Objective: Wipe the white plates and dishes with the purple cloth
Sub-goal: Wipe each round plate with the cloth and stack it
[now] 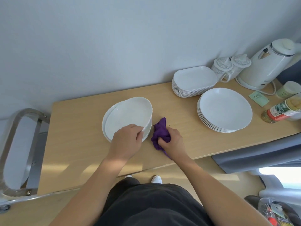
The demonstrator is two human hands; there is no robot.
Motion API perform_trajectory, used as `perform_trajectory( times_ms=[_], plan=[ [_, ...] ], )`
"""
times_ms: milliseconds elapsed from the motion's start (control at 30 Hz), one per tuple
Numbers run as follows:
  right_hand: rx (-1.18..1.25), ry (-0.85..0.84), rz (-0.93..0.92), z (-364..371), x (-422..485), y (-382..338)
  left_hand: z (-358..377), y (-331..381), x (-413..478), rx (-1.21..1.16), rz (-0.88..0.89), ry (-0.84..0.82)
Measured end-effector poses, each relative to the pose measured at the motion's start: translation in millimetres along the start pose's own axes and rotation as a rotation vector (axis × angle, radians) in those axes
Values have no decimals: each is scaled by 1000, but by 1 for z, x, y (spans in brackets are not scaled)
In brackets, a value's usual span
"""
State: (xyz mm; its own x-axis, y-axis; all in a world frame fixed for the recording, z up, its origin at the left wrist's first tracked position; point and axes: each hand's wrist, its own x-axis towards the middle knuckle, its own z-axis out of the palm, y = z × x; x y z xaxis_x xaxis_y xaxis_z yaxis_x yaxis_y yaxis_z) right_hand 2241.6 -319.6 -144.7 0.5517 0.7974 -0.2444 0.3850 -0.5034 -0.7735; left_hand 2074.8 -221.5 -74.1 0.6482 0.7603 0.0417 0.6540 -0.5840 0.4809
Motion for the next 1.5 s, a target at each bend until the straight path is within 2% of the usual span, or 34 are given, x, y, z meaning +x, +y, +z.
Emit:
perform_trajectory(
  times_ms=[100,200,267,400,500,567,633,767,833,867,1033,1100,1167,1200,1300,1333,1400,1500],
  plan=[
    [262,90,18,-21,1,-24,-18,9,8,-119,-61,112],
    [465,131,-77,-43,-2,-59,-42,15,18,-238,-144,226],
    [521,161,-161,-50,-1,-83,-60,17,24,-366,-243,242],
    [449,278,-368,-48,7,-122,-89,19,27,-655,-338,239],
    [227,427,-477,-31,12,-146,-101,26,28,-798,-290,220],
    [170,519,-501,-16,15,-155,-102,27,29,-842,-253,177],
    [235,506,-474,-11,20,-164,-103,21,30,-851,-221,160],
    [543,279,-233,-23,38,-178,-105,6,29,-864,-206,132],
    [594,244,-126,-22,43,-181,-106,-1,30,-879,-216,115],
    [584,257,-132,-18,41,-183,-107,-3,31,-885,-225,115],
    [262,479,-545,23,15,-179,-118,-12,39,-948,-267,154],
    [182,544,-603,34,14,-177,-121,-14,42,-954,-247,134],
    [218,568,-509,30,23,-182,-121,-19,44,-936,-223,112],
    [297,541,-401,25,29,-186,-121,-22,45,-929,-218,97],
    [648,346,-35,6,53,-194,-121,-28,46,-945,-201,39],
    [699,290,42,2,59,-194,-121,-30,46,-941,-197,22],
    [686,233,83,0,64,-192,-122,-32,46,-926,-200,12],
    [596,282,-101,14,55,-199,-124,-40,51,-942,-234,59]
  ],
)
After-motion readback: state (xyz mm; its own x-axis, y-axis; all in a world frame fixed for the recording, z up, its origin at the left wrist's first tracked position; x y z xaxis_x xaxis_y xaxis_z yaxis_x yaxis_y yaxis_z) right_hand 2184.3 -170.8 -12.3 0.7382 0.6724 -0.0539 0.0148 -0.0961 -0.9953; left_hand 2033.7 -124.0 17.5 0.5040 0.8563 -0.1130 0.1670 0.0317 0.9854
